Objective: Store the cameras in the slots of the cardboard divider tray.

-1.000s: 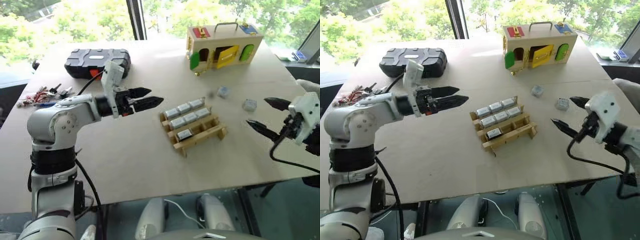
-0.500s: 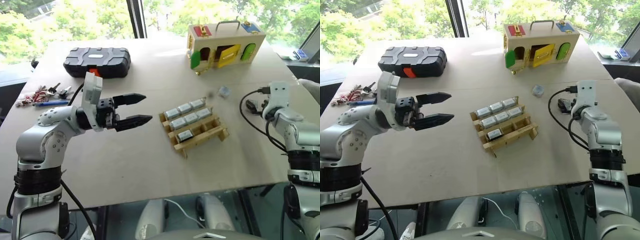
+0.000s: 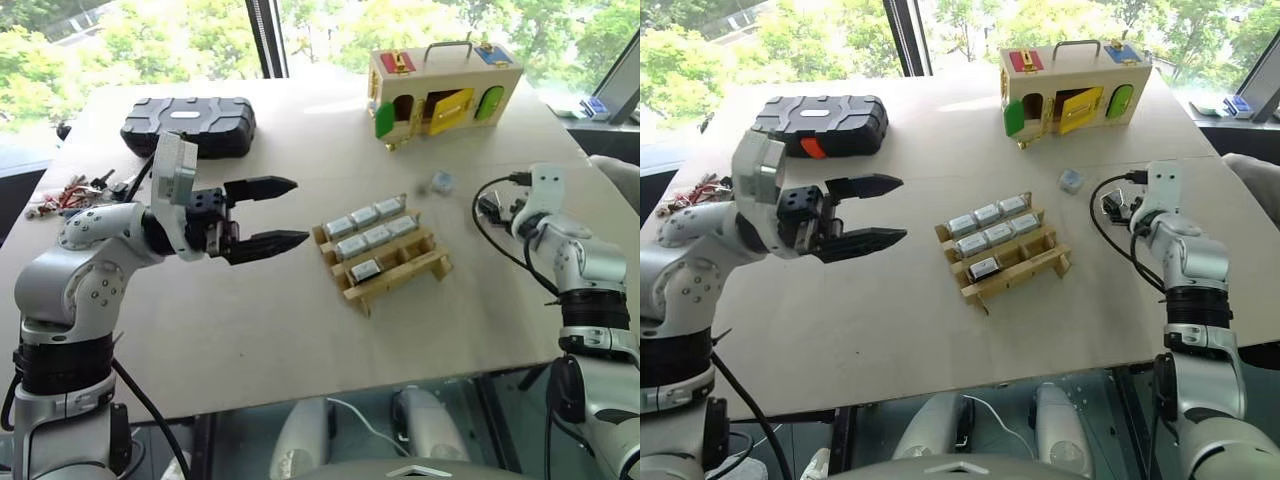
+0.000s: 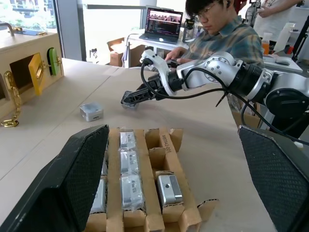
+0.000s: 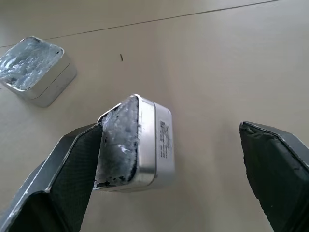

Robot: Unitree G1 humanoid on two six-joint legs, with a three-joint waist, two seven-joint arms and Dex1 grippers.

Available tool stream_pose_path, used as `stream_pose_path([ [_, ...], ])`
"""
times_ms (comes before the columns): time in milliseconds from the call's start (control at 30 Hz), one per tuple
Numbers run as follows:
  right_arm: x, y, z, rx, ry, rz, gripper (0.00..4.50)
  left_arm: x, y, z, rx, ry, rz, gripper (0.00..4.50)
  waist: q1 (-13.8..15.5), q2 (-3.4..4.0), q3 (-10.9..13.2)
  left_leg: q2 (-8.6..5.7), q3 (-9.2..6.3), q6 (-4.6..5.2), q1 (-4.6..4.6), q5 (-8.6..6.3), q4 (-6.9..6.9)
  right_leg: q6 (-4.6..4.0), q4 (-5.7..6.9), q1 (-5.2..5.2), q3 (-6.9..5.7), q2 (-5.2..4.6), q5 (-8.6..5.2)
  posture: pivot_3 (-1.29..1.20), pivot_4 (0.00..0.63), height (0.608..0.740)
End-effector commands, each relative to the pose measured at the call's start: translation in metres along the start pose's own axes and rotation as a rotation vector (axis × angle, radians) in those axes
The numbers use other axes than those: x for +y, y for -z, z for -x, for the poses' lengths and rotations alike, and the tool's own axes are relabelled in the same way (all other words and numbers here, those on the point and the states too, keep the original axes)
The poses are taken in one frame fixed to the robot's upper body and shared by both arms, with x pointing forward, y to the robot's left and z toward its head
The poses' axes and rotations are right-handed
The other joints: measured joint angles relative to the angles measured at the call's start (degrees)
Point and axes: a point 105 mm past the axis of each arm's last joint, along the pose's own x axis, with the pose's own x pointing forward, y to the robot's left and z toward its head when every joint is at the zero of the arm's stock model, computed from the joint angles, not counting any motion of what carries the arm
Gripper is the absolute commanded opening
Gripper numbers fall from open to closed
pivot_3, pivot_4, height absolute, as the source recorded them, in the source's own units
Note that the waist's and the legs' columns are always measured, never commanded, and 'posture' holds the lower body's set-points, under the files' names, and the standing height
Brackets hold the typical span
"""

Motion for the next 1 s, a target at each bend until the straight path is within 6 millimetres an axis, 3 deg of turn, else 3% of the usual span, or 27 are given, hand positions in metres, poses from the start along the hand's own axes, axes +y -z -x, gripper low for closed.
stream_pose_path([
  [33,0.009,-0.013,0.0,-0.043,-0.011,0.074,4.5,-0.001,-0.011,0.001,-0.018,-0.006,-0.05,4.45,-0.2,0.0,0.0,0.0,0.01,0.0,0.0,0.0,0.0,0.0,-0.01,0.0,0.01,0.0,0.0,0.0,0.15,0.74],
  [133,0.012,-0.01,-0.002,-0.05,-0.007,0.179,4.5,-0.002,-0.01,-0.001,-0.021,-0.014,-0.045,4.45,-0.5,0.01,0.0,0.0,0.0,0.0,-0.01,0.0,0.0,0.0,-0.01,-0.01,0.01,0.0,0.0,0.0,0.15,0.74],
  [267,0.015,-0.008,-0.003,-0.055,-0.02,0.166,4.5,-0.005,-0.008,-0.002,-0.019,-0.021,-0.041,4.45,-0.6,0.01,0.0,0.0,0.0,0.0,-0.02,0.0,-0.01,0.0,-0.02,-0.01,0.01,0.0,0.0,0.0,0.15,0.74],
  [367,0.014,-0.009,-0.004,-0.06,-0.021,0.162,3.75,-0.005,-0.008,-0.003,-0.019,-0.026,-0.039,4.5,-0.6,0.01,0.0,0.0,-0.01,0.0,-0.02,0.0,-0.01,0.0,-0.03,-0.01,0.01,-0.01,0.0,0.0,0.15,0.74],
  [567,0.028,-0.016,0.004,-0.12,-0.097,0.23,1.02,-0.004,-0.009,-0.005,-0.028,-0.034,-0.01,4.5,-0.5,0.01,0.0,0.0,-0.01,0.0,-0.01,0.0,-0.01,0.0,-0.02,-0.01,0.01,0.0,0.0,0.0,0.15,0.74],
  [733,0.052,-0.031,0.035,-0.235,-0.271,0.393,1.02,-0.002,-0.006,-0.016,-0.016,-0.06,0.091,4.5,-0.3,0.05,0.0,0.0,-0.05,0.0,-0.06,0.0,-0.01,0.01,-0.05,-0.03,-0.02,-0.02,0.0,0.0,0.15,0.74],
  [867,0.096,-0.043,0.091,-0.357,-0.587,0.503,1.02,-0.014,0.0,-0.02,-0.003,-0.003,0.182,4.5,-0.3,0.09,0.1,0.0,-0.07,0.0,-0.08,-0.01,-0.01,0.02,-0.07,-0.03,-0.03,-0.02,-0.01,0.0,0.15,0.74],
  [933,0.117,-0.04,0.114,-0.393,-0.734,0.594,1.02,-0.014,0.006,-0.015,0.017,-0.02,0.142,4.5,-0.7,0.11,0.1,0.13,-0.09,0.01,-0.07,-0.01,-0.02,0.02,-0.07,-0.04,-0.04,0.01,-0.01,0.0,0.15,0.74],
  [1000,0.131,-0.028,0.127,-0.373,-0.835,0.693,1.02,-0.015,0.002,-0.008,-0.088,-0.037,0.12,4.5,-0.9,0.12,0.1,0.3,-0.02,0.0,0.02,-0.02,-0.04,0.02,-0.08,0.0,0.0,0.1,-0.01,0.0,0.15,0.74],
])
